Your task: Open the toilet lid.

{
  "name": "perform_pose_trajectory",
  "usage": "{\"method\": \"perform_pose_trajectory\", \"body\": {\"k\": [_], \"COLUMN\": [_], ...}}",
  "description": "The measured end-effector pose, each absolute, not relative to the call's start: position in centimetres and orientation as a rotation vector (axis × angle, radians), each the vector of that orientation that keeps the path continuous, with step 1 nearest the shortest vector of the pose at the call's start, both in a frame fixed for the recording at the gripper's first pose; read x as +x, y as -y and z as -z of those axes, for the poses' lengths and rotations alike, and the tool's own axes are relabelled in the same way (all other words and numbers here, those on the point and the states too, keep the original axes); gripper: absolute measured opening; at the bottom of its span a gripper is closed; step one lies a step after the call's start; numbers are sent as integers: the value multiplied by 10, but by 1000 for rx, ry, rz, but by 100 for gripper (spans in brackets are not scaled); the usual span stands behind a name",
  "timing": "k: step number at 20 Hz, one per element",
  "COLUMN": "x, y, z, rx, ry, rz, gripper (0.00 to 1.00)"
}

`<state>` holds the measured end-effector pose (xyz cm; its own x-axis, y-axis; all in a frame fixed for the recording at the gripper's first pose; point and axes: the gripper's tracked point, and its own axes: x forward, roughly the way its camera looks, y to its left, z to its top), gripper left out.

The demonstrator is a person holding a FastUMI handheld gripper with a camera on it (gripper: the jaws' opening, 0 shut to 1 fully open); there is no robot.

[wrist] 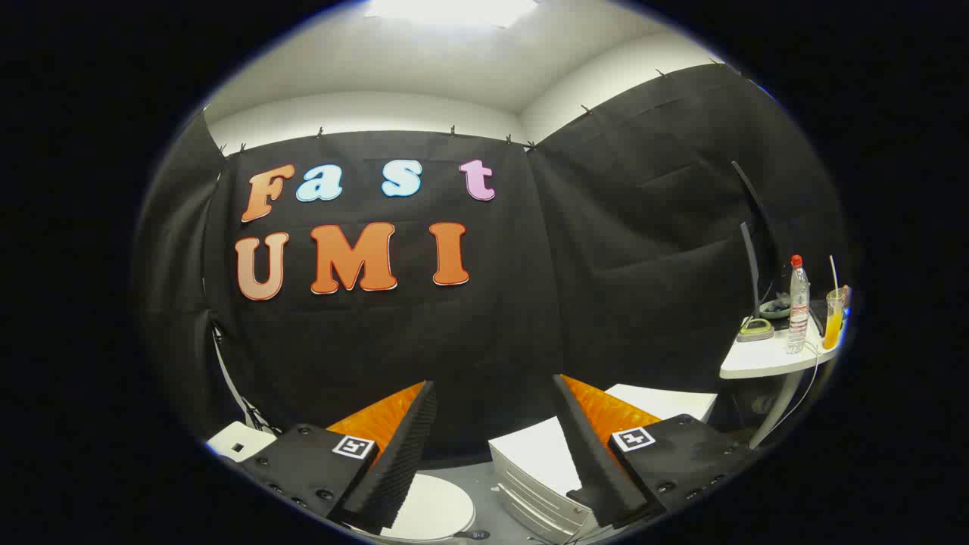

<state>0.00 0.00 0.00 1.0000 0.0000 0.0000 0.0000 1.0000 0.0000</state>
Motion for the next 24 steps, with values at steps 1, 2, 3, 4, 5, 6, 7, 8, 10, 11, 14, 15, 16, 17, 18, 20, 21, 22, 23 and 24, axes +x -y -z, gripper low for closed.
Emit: {"method": "perform_pose_trajectory", "body": {"k": [1, 2, 3, 4, 5, 6, 7, 8, 10, 11, 14, 15, 16, 17, 18, 20, 21, 22, 23, 24], "x": [1, 1, 1, 1, 2, 3, 4, 3, 3, 3, 3, 2, 4, 4, 3, 3, 3, 4, 5, 6], "y": [-2, -3, -3, -4, -5, -6, -7, -8, -11, -12, -12, -12, -13, -14, -13, -11, -10, -10, -10, -12], "z": [0, -2, -3, -3, -3, -2, -3, -3, -3, -3, -4, -4, -5, -6, -6, -6, -6, -6, -6, -6], "rx": [-2, -4, -6, -7, -9, -12, -16, -19, -23, -25, -33, -35, -36, -37, -37, -37, -38, -39, -40, -42], "ry": [1, 3, 5, 5, 6, 5, 4, 4, 6, 7, 5, 6, 8, 10, 11, 12, 11, 9, 8, 6], "rz": [0, 0, -1, -1, -2, -2, -2, -2, -4, -6, -6, -6, -6, -6, -6, -4, -2, -2, -2, -9], "gripper": [98, 98, 98, 98, 98, 98, 98, 98, 98, 98, 98, 98, 98, 98, 98, 98, 98, 98, 98, 98]}}
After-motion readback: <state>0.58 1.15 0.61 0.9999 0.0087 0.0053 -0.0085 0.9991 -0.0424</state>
